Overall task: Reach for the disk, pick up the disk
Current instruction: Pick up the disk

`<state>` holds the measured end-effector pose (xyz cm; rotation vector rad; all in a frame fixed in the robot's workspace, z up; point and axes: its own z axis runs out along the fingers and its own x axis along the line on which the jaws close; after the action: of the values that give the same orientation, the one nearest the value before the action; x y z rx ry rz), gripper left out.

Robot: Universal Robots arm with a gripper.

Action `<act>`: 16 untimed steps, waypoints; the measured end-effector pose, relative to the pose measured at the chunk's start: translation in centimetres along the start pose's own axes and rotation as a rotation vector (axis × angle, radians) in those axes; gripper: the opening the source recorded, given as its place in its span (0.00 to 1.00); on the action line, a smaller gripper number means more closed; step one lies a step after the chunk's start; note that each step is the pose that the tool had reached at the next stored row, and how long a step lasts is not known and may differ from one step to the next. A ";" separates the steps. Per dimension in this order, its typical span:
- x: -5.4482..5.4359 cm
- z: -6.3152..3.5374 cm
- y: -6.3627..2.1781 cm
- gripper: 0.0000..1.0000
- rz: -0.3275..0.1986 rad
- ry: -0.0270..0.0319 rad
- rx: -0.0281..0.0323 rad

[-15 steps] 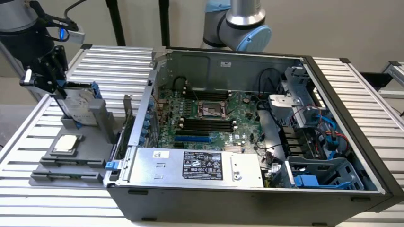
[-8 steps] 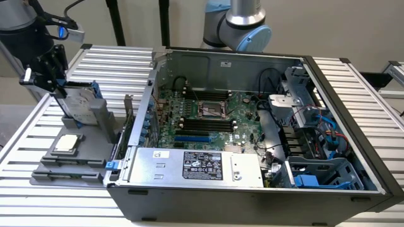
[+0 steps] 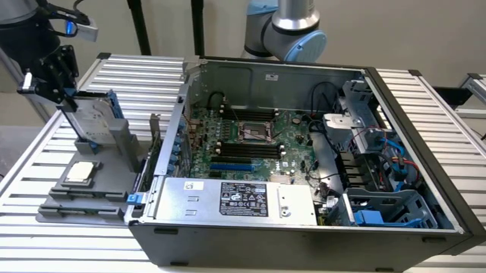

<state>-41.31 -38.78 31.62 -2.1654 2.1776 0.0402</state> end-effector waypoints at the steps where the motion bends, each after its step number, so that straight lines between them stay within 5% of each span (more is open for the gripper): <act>1: 0.0 -0.37 -0.01 0.33 0.000 0.0001 0.0003; 16: -0.5 -6.87 -0.52 0.33 0.000 0.0001 0.0013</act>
<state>-41.00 -38.78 38.52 -2.1650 2.1769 0.0386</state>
